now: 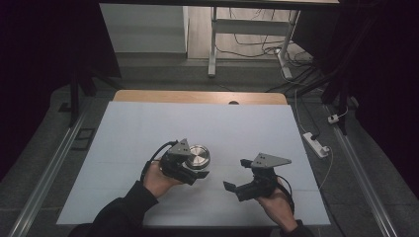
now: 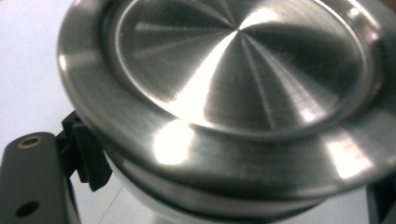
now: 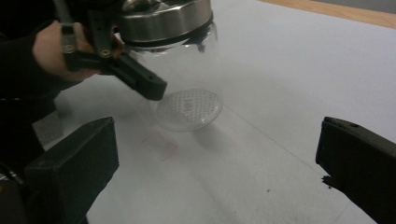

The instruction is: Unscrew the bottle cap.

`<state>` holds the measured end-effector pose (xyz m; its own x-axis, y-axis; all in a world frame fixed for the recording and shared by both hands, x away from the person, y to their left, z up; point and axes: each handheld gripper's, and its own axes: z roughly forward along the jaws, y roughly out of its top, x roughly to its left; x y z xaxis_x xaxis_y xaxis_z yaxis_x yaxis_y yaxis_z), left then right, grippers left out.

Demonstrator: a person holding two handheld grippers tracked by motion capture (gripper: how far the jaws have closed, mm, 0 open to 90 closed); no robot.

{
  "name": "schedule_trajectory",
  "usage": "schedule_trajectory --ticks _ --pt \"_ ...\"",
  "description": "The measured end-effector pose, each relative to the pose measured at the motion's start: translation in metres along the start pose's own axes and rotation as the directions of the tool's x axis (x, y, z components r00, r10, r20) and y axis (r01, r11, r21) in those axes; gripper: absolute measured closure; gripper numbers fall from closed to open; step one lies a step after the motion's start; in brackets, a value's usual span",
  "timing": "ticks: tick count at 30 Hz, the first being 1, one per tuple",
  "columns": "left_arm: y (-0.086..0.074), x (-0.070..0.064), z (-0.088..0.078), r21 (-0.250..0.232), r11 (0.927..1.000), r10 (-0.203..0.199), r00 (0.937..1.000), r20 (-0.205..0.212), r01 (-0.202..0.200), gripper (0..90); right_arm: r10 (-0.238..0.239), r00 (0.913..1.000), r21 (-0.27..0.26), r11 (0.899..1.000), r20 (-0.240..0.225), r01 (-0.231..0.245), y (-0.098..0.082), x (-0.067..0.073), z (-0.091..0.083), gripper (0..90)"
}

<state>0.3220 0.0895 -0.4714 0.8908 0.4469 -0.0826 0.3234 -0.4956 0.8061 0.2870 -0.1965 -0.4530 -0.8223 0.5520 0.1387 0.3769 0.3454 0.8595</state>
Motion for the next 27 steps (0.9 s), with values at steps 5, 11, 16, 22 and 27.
schedule_trajectory --ticks 5,11,16,22,27 --pt "0.0 0.0 0.0 0.006 1.0 0.005 1.0 0.001 -0.005 14.6 -0.015 0.9998 0.0 1.0 0.015 0.015 0.011 0.001 0.007 0.0" --pt "-0.002 0.003 0.0 -0.013 0.9997 -0.019 0.9992 0.034 0.019 14.6 -0.038 0.9993 0.003 0.999 0.006 0.038 0.026 0.005 0.018 0.0" --pt "-0.003 0.005 -0.001 -0.013 0.9997 -0.022 0.9996 0.018 0.022 14.6 -0.055 0.9984 0.017 0.998 0.01 0.055 0.035 0.006 0.026 0.0" --pt "-0.002 0.003 0.001 -0.002 0.9999 -0.014 0.9999 0.007 0.014 14.6 -0.061 0.9982 0.014 0.998 0.001 0.061 0.044 0.006 0.035 0.0" --pt "-0.002 0.002 0.003 0.009 0.9999 -0.005 1.0 0.002 0.005 14.6 -0.085 0.9964 0.005 0.996 -0.003 0.085 0.054 0.011 0.041 0.0"
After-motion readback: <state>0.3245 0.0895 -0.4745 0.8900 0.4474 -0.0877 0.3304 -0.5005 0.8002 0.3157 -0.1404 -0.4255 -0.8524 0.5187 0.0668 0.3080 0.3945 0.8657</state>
